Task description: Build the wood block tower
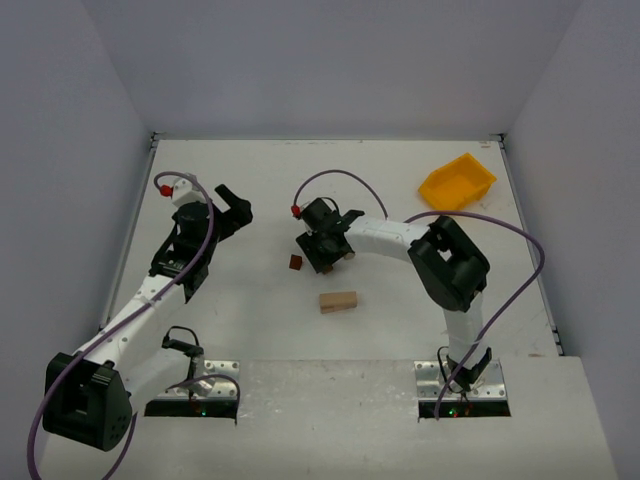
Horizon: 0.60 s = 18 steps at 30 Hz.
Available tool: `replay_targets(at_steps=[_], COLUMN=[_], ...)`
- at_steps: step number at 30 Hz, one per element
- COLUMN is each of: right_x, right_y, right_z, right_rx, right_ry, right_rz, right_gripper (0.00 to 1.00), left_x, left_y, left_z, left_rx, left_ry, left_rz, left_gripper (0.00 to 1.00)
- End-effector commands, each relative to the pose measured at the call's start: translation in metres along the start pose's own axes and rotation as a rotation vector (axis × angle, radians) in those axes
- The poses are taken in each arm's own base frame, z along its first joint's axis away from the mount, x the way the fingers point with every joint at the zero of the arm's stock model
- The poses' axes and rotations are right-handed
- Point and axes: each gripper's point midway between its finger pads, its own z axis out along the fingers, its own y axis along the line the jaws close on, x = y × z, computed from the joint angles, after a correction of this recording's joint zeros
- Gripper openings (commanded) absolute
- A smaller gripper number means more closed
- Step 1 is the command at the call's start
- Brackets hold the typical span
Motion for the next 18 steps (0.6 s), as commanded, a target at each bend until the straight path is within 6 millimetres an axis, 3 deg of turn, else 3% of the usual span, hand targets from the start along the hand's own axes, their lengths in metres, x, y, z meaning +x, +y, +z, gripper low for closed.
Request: replay_targets(at_steps=[1, 6, 10, 12, 14, 18], right_x=[-0.024, -0.030, -0.032, -0.035, -0.045, -0.086], right_y=[0.005, 0.000, -0.004, -0.003, -0.002, 0.008], right_z=[0.003, 0.008, 0.009, 0.006, 0.000, -0.022], right_rx=[-0.022, 0.012, 0.039, 0.031, 0.023, -0.044], right_ry=[-0.064, -0.085, -0.079, -0.096, -0.125, -0.230], right_rz=[0.031, 0.024, 0.017, 0.005, -0.019, -0.150], right_gripper=[0.59, 0.54, 0.36, 0.32, 0.29, 0.23], left_x=[-0.009, -0.008, -0.009, -0.008, -0.008, -0.005], left_y=[-0.006, -0.007, -0.007, -0.007, -0.008, -0.009], left_z=[0.003, 0.004, 0.004, 0.004, 0.004, 0.005], left_rx=[0.026, 0.031, 0.031, 0.031, 0.033, 0.040], left_ry=[-0.035, -0.030, -0.032, -0.031, -0.030, -0.017], left_rz=[-0.016, -0.016, -0.016, -0.016, -0.016, -0.009], left_gripper=[1.00, 1.00, 1.00, 1.00, 1.00, 1.00])
